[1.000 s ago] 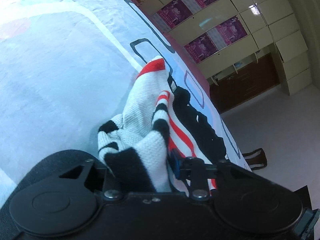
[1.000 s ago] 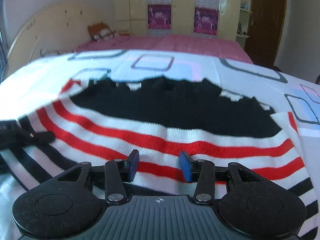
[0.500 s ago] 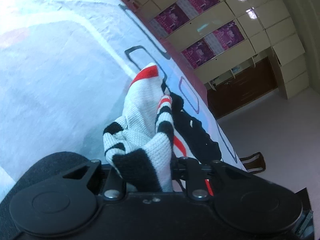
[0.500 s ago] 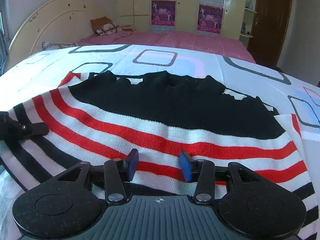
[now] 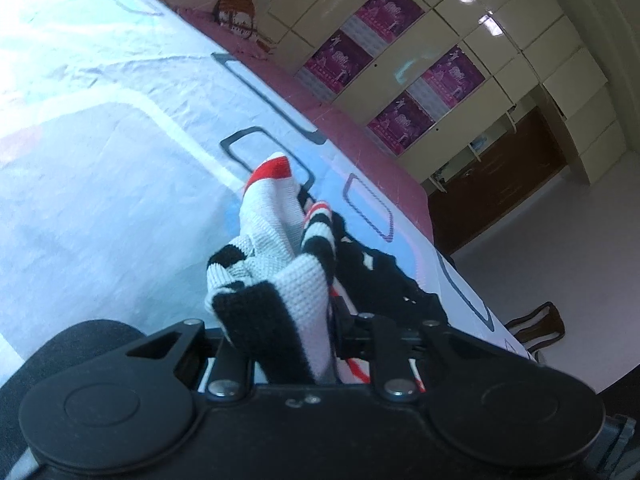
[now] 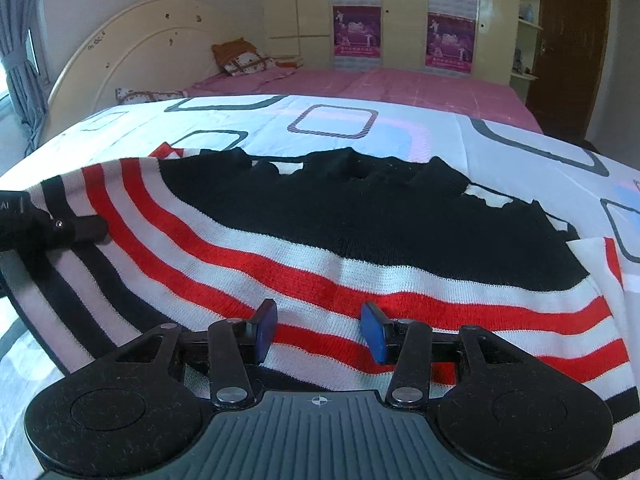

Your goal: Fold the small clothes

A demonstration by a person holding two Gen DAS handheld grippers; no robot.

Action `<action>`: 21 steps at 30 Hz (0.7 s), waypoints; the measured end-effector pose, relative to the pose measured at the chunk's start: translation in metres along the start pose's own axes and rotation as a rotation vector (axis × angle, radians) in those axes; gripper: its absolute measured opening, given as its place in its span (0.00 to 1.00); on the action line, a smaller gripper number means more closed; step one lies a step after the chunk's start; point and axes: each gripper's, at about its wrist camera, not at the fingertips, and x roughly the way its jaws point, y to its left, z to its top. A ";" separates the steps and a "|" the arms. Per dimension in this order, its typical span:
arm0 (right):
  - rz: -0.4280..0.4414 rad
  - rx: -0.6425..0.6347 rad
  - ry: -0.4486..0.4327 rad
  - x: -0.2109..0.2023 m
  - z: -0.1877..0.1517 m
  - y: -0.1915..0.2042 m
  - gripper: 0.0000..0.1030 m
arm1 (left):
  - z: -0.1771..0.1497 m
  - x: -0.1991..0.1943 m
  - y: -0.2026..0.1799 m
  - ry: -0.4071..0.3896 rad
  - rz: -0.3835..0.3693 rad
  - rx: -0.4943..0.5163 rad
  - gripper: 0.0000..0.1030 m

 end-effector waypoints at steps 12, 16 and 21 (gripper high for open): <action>0.070 0.054 -0.007 -0.014 0.008 -0.022 0.46 | -0.006 -0.006 -0.064 -0.029 -0.050 0.167 0.16; 0.068 0.068 -0.035 -0.029 0.008 -0.034 0.46 | -0.014 -0.003 -0.094 -0.019 -0.101 0.228 0.16; 0.032 0.137 -0.061 -0.056 0.001 -0.074 0.46 | -0.037 0.011 -0.142 0.019 -0.195 0.337 0.16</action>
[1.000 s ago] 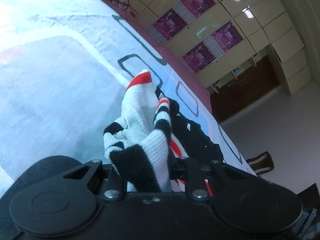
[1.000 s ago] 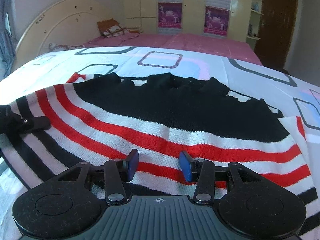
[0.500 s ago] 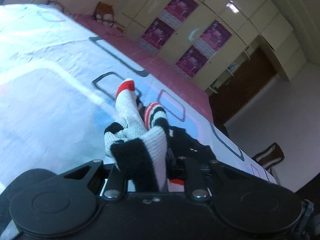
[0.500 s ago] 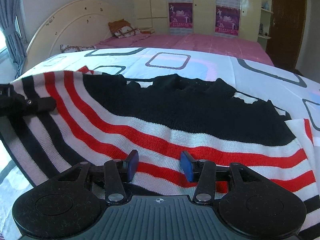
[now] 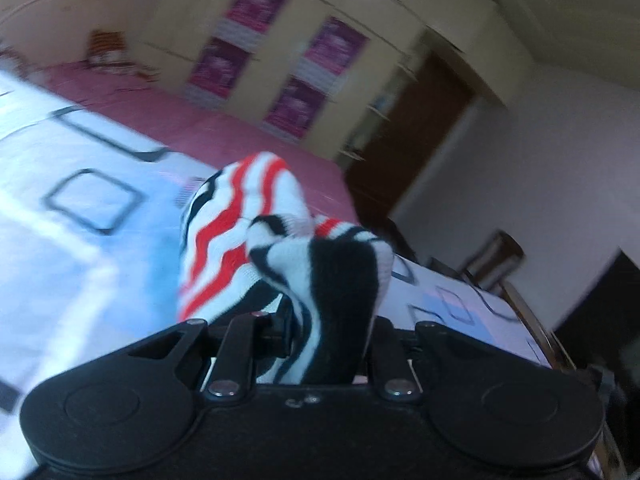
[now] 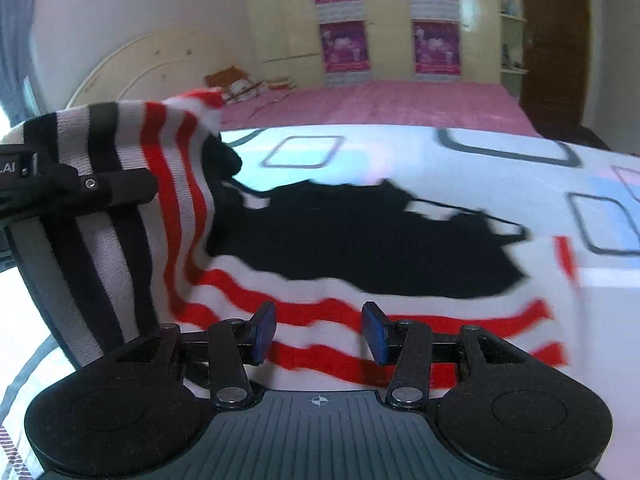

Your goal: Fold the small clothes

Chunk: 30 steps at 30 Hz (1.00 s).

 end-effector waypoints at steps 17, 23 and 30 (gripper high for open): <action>-0.105 0.256 -0.062 -0.084 -0.011 -0.125 0.46 | -0.122 0.043 -0.109 0.213 -0.076 0.532 0.60; 0.070 0.322 -0.018 -0.071 0.004 -0.112 0.46 | -0.133 0.013 -0.108 0.228 -0.107 0.602 0.65; 0.065 0.361 0.067 -0.039 0.000 -0.115 0.48 | -0.099 -0.017 -0.067 0.152 0.010 0.471 0.64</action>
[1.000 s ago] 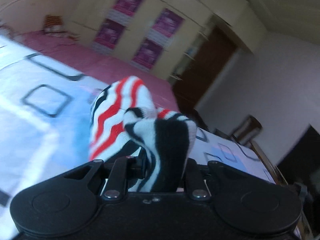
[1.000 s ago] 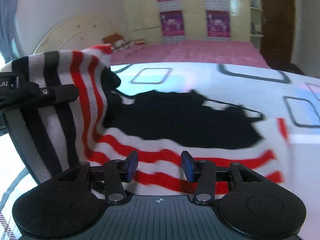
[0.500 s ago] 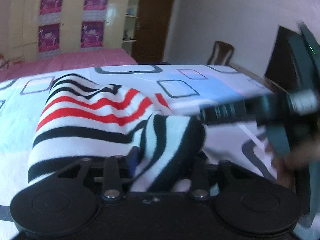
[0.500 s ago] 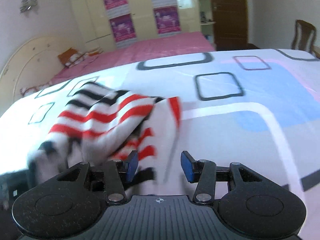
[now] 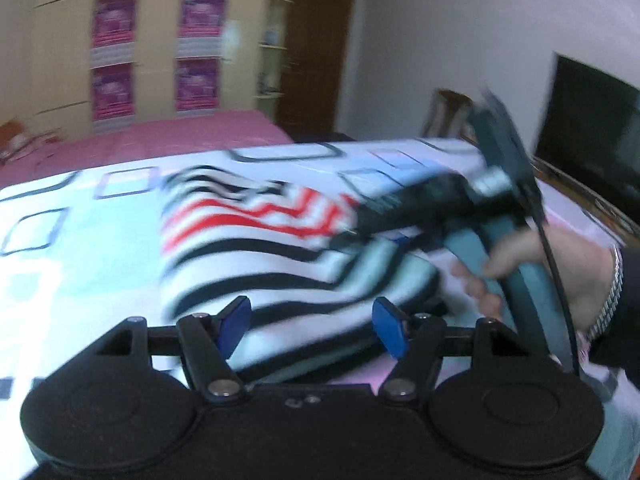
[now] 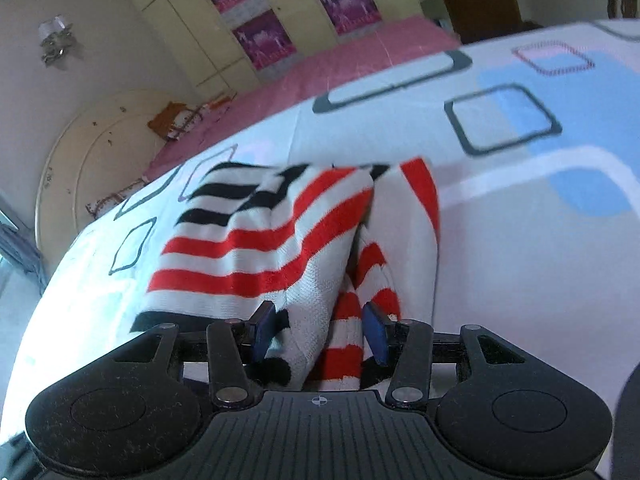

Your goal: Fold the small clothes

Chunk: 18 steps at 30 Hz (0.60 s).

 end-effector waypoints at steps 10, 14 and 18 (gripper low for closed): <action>0.047 0.010 0.020 0.022 0.001 -0.002 0.29 | 0.020 0.011 0.047 -0.001 0.119 -0.137 0.64; 0.038 -0.038 0.001 0.020 0.002 0.008 0.20 | 0.020 0.019 0.053 0.016 0.110 -0.159 0.64; 0.020 -0.090 -0.081 -0.002 0.008 0.012 0.18 | 0.023 0.020 0.051 0.005 0.089 -0.174 0.64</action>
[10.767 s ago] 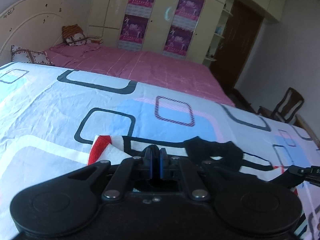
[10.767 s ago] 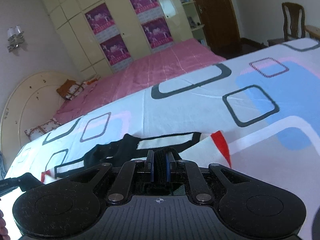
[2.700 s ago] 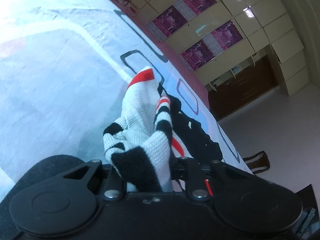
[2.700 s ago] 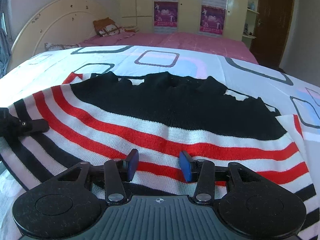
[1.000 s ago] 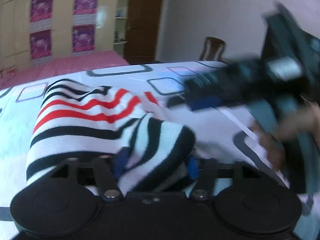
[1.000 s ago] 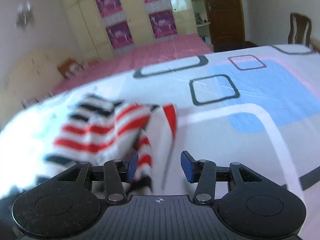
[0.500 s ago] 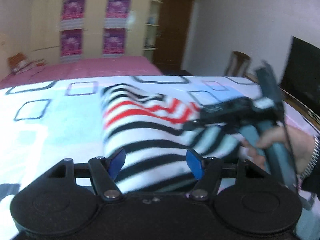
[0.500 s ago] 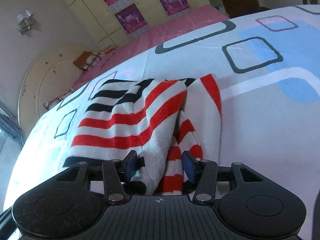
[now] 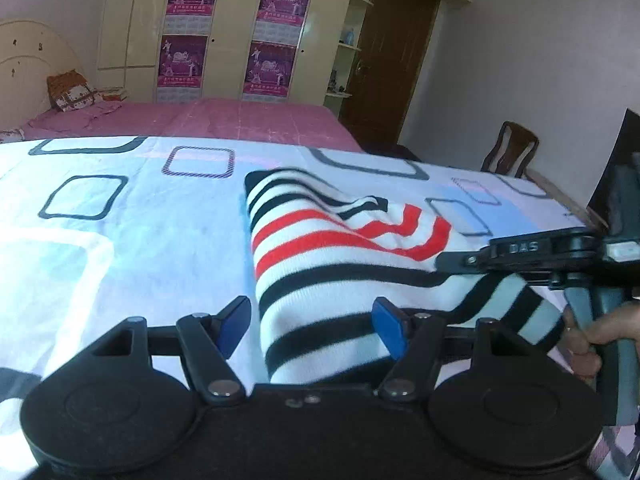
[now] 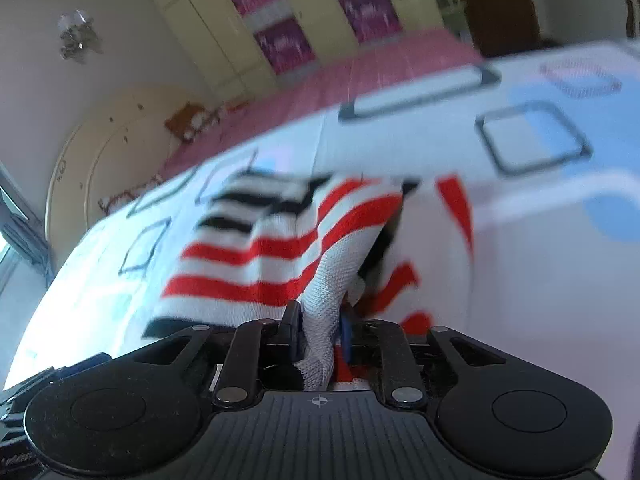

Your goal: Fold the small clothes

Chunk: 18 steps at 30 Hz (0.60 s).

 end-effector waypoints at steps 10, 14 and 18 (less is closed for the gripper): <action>-0.115 -0.069 -0.009 0.001 -0.014 -0.022 0.15 | -0.015 0.022 -0.023 0.030 -0.018 0.098 0.69; -0.129 -0.060 -0.016 -0.006 -0.013 -0.018 0.15 | -0.018 0.023 -0.022 0.039 -0.019 0.113 0.69; -0.117 -0.050 -0.022 -0.020 -0.012 -0.009 0.39 | -0.019 0.023 -0.021 0.041 -0.030 0.126 0.69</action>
